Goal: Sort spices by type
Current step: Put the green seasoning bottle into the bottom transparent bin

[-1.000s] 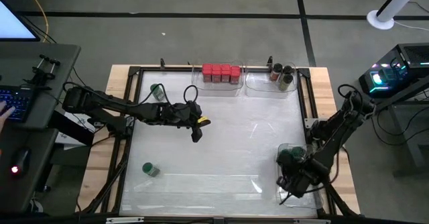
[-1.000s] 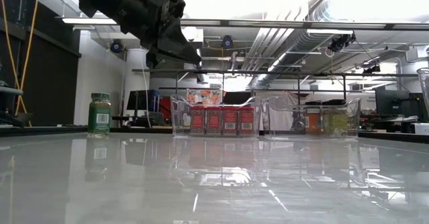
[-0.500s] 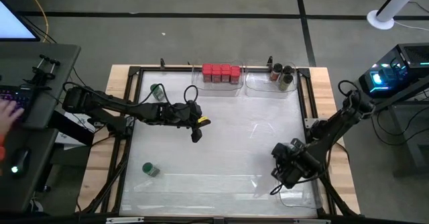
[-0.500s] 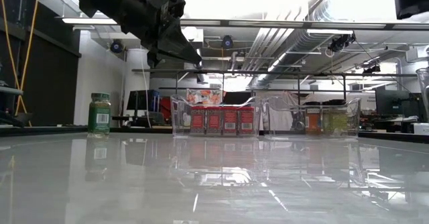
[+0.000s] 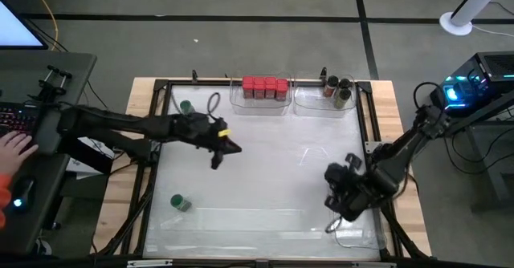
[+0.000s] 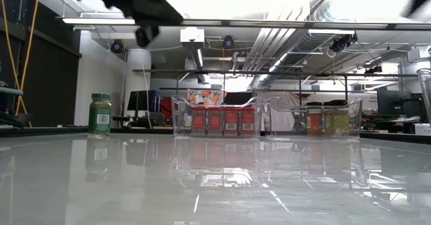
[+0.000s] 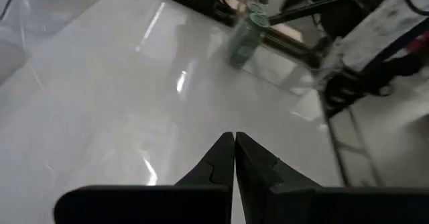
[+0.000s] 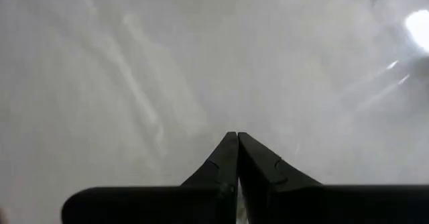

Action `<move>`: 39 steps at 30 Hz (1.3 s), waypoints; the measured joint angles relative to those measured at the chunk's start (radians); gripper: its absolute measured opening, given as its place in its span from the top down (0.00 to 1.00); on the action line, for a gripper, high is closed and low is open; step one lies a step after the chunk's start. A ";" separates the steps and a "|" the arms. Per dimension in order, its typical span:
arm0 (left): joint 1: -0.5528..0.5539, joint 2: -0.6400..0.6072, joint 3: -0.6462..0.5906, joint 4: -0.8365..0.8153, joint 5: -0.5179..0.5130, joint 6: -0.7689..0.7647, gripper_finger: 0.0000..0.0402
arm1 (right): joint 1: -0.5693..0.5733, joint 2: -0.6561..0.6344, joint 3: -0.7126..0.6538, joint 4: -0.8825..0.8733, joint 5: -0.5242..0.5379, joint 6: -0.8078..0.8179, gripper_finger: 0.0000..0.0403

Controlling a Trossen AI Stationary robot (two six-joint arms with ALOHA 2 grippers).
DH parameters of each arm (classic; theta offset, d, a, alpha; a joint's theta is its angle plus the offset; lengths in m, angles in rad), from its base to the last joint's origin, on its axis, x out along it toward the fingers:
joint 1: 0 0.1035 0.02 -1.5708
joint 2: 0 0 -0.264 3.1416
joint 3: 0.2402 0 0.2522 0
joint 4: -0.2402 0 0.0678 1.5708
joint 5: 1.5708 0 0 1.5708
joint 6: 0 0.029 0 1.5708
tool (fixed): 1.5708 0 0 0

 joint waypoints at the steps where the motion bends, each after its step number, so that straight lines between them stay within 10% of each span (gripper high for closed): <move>1: -0.006 -0.036 0.001 -0.041 0.008 -0.024 0.99 | -0.025 0.000 0.016 -0.003 0.038 -0.027 1.00; 10: -0.312 -0.217 0.001 -0.354 0.134 -0.301 0.98 | -0.248 0.001 0.044 0.260 0.088 -0.488 1.00; 21: -0.921 -0.017 0.241 -0.768 -0.295 -0.645 1.00 | -0.444 0.001 -0.011 0.532 -0.167 -0.821 1.00; 39: -0.975 0.136 0.244 -1.041 -0.351 -0.869 1.00 | -0.494 0.001 -0.020 0.562 -0.218 -0.879 1.00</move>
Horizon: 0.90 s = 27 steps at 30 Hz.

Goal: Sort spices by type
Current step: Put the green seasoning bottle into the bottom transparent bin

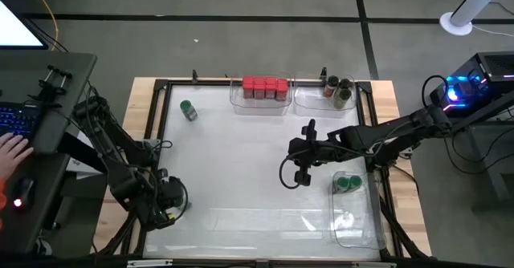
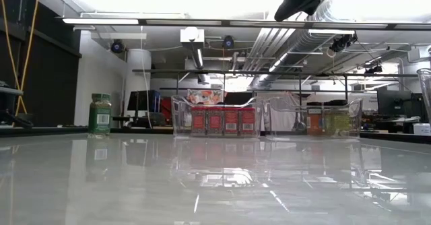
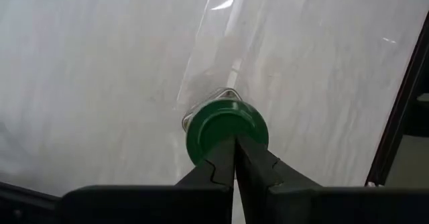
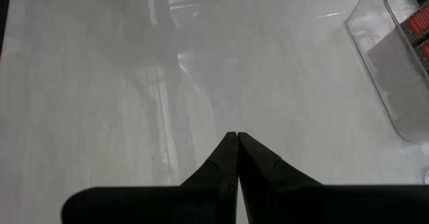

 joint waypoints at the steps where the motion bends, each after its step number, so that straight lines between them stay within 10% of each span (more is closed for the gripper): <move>1: 0.000 0.000 0.000 0.000 0.000 0.006 1.00 | 0.000 0.000 0.000 0.000 0.000 0.000 1.00; 14: 0.068 0.000 -0.032 0.060 -0.016 0.103 1.00 | 0.008 -0.017 0.000 -0.050 -0.052 0.033 1.00; 27: 0.518 0.073 -0.034 0.375 -0.080 0.753 1.00 | 0.008 -0.158 0.000 -0.119 0.016 0.117 1.00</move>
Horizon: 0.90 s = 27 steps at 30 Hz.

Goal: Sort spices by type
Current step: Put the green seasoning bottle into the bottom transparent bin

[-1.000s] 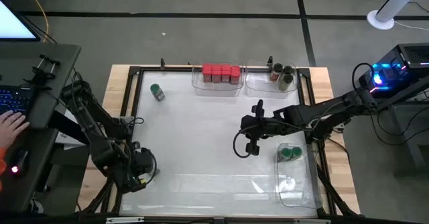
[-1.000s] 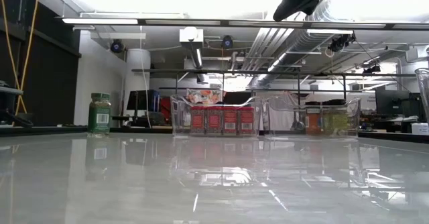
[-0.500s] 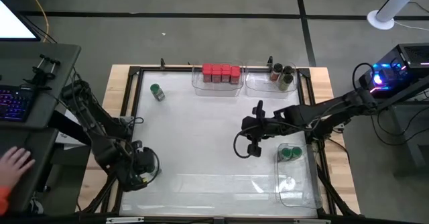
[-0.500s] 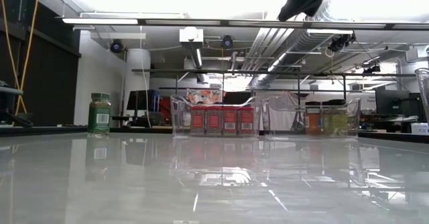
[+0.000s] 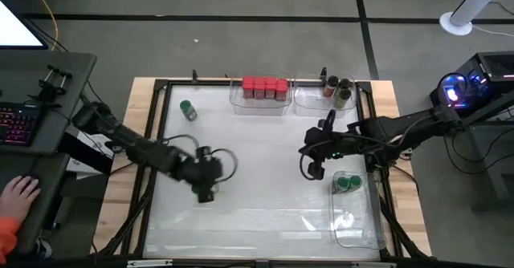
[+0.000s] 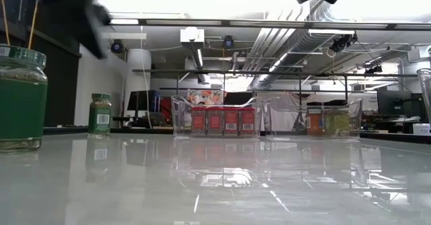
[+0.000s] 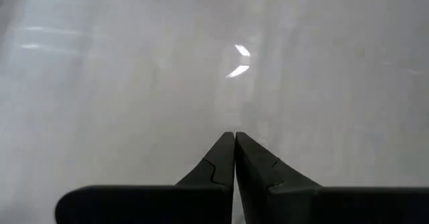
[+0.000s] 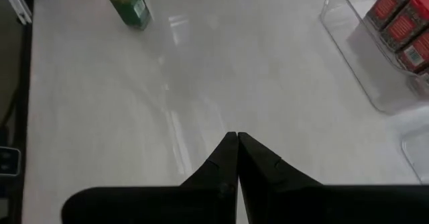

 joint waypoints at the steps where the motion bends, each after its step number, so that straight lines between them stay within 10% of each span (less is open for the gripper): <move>1: 0.029 0.014 0.000 0.038 0.051 0.047 1.00 | 0.000 -0.007 0.000 -0.001 0.000 0.012 1.00; 14: 0.058 -0.093 0.162 -0.244 0.248 0.146 1.00 | 0.000 -0.036 0.000 -0.037 0.044 0.032 1.00; 27: -0.154 -0.045 0.160 -0.358 0.163 0.042 1.00 | 0.000 -0.036 0.000 -0.067 0.074 -0.012 1.00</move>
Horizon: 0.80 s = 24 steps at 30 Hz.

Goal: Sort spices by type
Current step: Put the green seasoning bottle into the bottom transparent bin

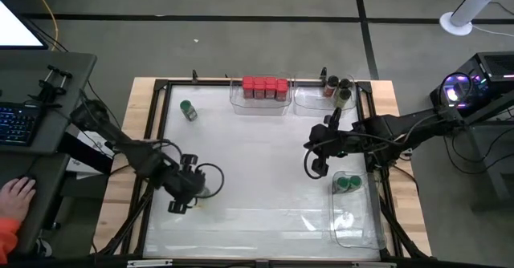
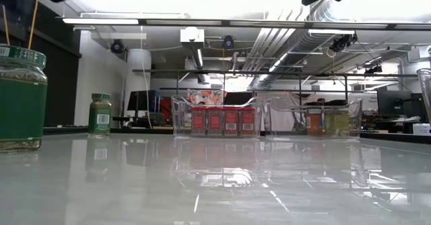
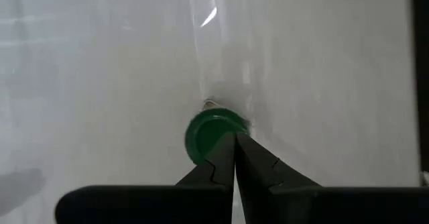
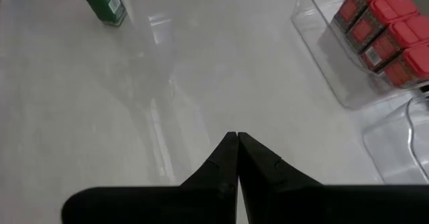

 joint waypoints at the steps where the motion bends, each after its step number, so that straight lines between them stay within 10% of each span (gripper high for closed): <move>1: 0.007 0.015 0.000 0.000 0.003 0.001 1.00 | -0.001 0.000 0.000 0.000 0.004 0.000 1.00; 24: 0.098 0.157 0.001 0.073 -0.017 0.175 1.00 | -0.002 0.000 0.000 -0.002 -0.001 0.026 1.00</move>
